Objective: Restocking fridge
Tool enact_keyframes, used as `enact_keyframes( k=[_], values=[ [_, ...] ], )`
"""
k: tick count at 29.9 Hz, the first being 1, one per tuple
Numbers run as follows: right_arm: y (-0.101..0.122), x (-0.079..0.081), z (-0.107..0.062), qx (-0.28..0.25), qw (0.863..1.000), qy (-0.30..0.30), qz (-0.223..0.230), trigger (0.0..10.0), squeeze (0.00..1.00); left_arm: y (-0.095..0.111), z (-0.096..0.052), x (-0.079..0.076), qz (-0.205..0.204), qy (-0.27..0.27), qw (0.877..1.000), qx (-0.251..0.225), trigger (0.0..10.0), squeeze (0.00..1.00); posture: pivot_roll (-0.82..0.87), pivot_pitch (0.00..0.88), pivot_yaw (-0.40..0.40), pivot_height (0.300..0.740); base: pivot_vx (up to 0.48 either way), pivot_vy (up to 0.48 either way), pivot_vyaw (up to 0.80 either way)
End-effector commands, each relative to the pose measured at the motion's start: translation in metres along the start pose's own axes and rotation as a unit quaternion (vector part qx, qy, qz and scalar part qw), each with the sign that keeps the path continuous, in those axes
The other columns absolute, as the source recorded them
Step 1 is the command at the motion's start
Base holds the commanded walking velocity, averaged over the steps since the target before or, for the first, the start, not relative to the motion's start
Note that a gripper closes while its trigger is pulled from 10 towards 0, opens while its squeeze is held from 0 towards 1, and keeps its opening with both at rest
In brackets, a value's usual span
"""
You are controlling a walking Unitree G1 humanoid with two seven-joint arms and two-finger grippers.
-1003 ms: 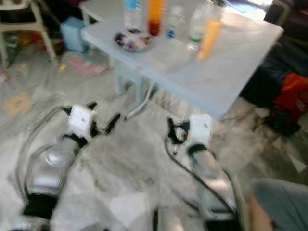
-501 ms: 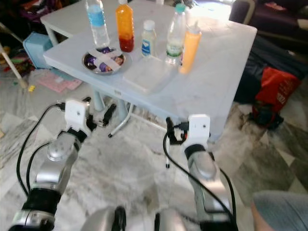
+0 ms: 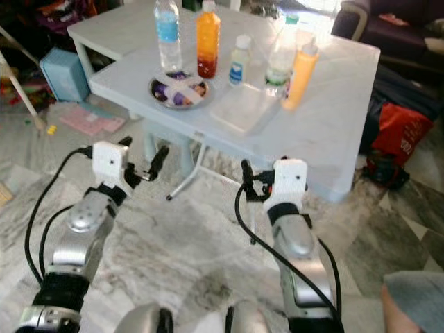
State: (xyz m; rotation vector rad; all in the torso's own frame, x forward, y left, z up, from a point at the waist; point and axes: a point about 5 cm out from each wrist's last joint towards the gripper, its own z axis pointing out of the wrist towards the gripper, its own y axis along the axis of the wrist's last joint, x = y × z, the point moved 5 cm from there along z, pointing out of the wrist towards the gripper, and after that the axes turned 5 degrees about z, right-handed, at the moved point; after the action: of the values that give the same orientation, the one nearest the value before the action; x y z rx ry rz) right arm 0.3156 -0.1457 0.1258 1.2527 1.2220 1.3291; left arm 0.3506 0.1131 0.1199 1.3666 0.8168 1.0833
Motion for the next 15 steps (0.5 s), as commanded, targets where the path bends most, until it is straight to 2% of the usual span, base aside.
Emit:
enact_keyframes(
  k=[1, 11, 15],
  values=[
    [-0.0052, -0.0146, -0.0033, 0.01, 0.999, -0.032, 0.004, 10.0, 0.0, 0.0053, 0.0031, -0.0119, -0.006, -0.018, 1.0, -0.01, 10.0, 0.0, -0.09, 0.085, -0.013, 0.74, 0.0, 0.416, -0.8],
    [-0.0019, -0.0099, -0.0041, -0.002, 1.0, -0.024, -0.015, 10.0, 0.0, 0.0144, 0.0045, -0.0154, -0.007, -0.026, 0.999, -0.026, 10.0, 0.0, -0.09, 0.084, -0.011, 0.74, 0.232, 0.405, -0.8],
    [-0.0008, -0.0119, -0.0069, -0.006, 0.999, -0.026, -0.019, 10.0, 0.0, 0.0094, 0.0024, -0.0115, 0.004, -0.002, 1.0, -0.01, 10.0, 0.0, -0.09, 0.084, -0.01, 0.74, 0.0, 0.07, -0.8]
  ],
)
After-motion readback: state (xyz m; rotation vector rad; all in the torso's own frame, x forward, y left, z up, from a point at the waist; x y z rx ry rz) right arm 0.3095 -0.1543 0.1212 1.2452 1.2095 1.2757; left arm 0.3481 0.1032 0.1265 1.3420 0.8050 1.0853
